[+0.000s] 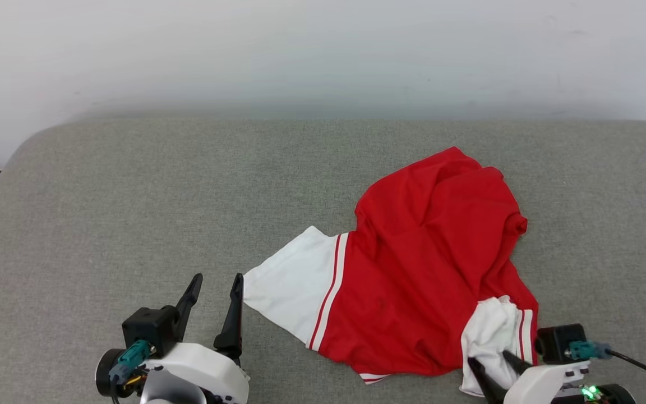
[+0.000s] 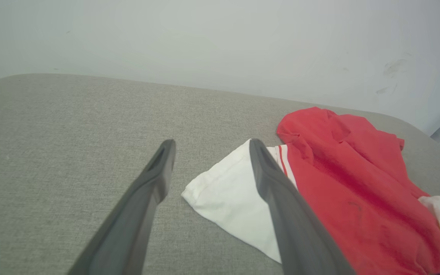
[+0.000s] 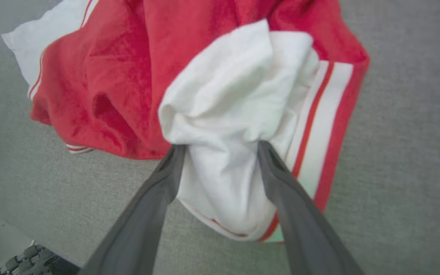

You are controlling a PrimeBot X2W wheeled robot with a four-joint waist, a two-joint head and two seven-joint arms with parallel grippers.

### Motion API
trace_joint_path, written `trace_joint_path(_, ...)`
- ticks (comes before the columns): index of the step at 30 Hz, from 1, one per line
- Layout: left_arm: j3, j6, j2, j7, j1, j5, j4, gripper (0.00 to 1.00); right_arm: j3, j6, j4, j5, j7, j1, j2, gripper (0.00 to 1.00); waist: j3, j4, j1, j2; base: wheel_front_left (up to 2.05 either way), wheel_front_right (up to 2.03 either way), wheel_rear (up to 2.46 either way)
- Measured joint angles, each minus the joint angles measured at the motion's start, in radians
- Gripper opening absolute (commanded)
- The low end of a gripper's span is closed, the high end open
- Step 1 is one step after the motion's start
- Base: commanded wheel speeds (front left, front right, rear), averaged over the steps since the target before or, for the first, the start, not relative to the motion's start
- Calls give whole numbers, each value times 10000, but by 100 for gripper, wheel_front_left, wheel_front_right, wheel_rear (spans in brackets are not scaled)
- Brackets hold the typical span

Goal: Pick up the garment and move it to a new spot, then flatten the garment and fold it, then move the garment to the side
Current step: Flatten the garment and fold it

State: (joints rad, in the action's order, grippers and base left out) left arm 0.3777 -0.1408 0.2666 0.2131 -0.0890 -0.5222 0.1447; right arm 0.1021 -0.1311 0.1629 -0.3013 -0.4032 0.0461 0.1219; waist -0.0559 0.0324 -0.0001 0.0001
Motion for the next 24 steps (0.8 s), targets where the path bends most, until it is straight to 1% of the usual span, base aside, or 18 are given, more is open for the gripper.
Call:
trace_joint_path(5, 58, 0, 50, -79, 115, -13, -15, 100, -341, 0, -221, 362, 1430, 243, -389, 100, 164, -29, 0, 0, 0, 0, 0)
trace_joint_path(7, 67, -4, 67, -82, 220, -15, -15, 100, -391, 0, -337, 495, 1662, 408, -472, 100, 248, -43, 0, 0, 0, 0, 0)
trace_joint_path(10, 82, -15, 88, -94, 262, -33, -38, 100, -420, 0, -608, 679, 1538, 595, -537, 100, 351, -67, 0, 0, 0, 0, 0)
trace_joint_path(14, 153, -40, 84, -167, 282, -44, -86, 100, -472, 2, -1191, 723, 548, 615, -535, 100, 367, -12, 0, 0, 0, 0, 0)
trace_joint_path(16, 173, -40, 88, -176, 279, -44, -115, 100, -276, 0, -1511, 723, -176, 586, -343, 100, 306, 19, 0, 0, 0, 0, 0)
trace_joint_path(19, 198, -38, 92, -178, 213, -44, -132, 100, 111, 2, -1987, 652, -1101, 125, 21, 100, 178, 80, 0, 0, 0, 0, 0)
trace_joint_path(24, 278, 2, 29, -163, -12, -44, -98, 100, 627, 2, -2136, 447, -2328, -499, 495, 100, -36, 299, 0, 0, 0, 0, 0)
